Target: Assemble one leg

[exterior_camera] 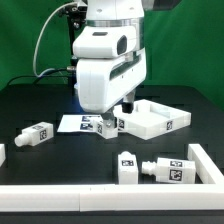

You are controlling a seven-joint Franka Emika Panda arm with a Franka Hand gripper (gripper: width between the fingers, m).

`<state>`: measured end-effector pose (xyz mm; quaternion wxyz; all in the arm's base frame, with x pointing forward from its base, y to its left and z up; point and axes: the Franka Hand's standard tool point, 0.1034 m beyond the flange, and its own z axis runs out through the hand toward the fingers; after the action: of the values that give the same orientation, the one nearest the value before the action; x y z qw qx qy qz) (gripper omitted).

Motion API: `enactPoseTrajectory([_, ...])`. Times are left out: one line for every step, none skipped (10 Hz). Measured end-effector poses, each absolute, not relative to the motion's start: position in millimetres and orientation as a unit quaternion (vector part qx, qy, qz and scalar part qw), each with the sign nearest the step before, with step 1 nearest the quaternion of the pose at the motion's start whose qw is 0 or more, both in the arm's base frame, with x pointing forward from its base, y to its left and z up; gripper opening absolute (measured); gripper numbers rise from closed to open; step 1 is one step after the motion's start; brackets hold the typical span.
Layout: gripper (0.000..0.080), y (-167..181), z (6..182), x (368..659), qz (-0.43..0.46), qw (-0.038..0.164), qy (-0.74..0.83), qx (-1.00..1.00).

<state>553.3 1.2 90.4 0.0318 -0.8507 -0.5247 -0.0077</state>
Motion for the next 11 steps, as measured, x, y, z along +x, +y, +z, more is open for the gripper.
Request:
enactPoseTrajectory([0.065, 1.2, 90.3, 553.3, -0.008, 0.032, -0.525, -0.851])
enactPoseTrajectory([0.065, 1.2, 90.3, 553.3, -0.008, 0.032, -0.525, -0.851])
enactPoseTrajectory([0.065, 1.1, 90.3, 553.3, -0.007, 0.031, -0.525, -0.85])
enactPoseTrajectory([0.065, 1.1, 90.3, 553.3, -0.007, 0.031, -0.525, -0.85])
enactPoseTrajectory([0.065, 1.1, 90.3, 553.2, -0.007, 0.031, -0.525, -0.85])
enactPoseTrajectory([0.065, 0.9, 89.7, 552.9, -0.008, 0.03, -0.526, -0.85])
enactPoseTrajectory([0.065, 0.8, 86.9, 551.5, -0.014, 0.026, -0.526, -0.85])
enactPoseTrajectory([0.065, 4.3, 86.5, 552.9, -0.017, 0.024, -0.528, -0.849])
enactPoseTrajectory([0.065, 6.6, 85.2, 556.8, -0.018, 0.024, -0.527, -0.85])
enactPoseTrajectory([0.065, 6.6, 81.0, 558.1, -0.018, 0.025, -0.521, -0.853])
enactPoseTrajectory([0.065, 6.2, 78.7, 558.0, -0.019, 0.025, -0.518, -0.855])
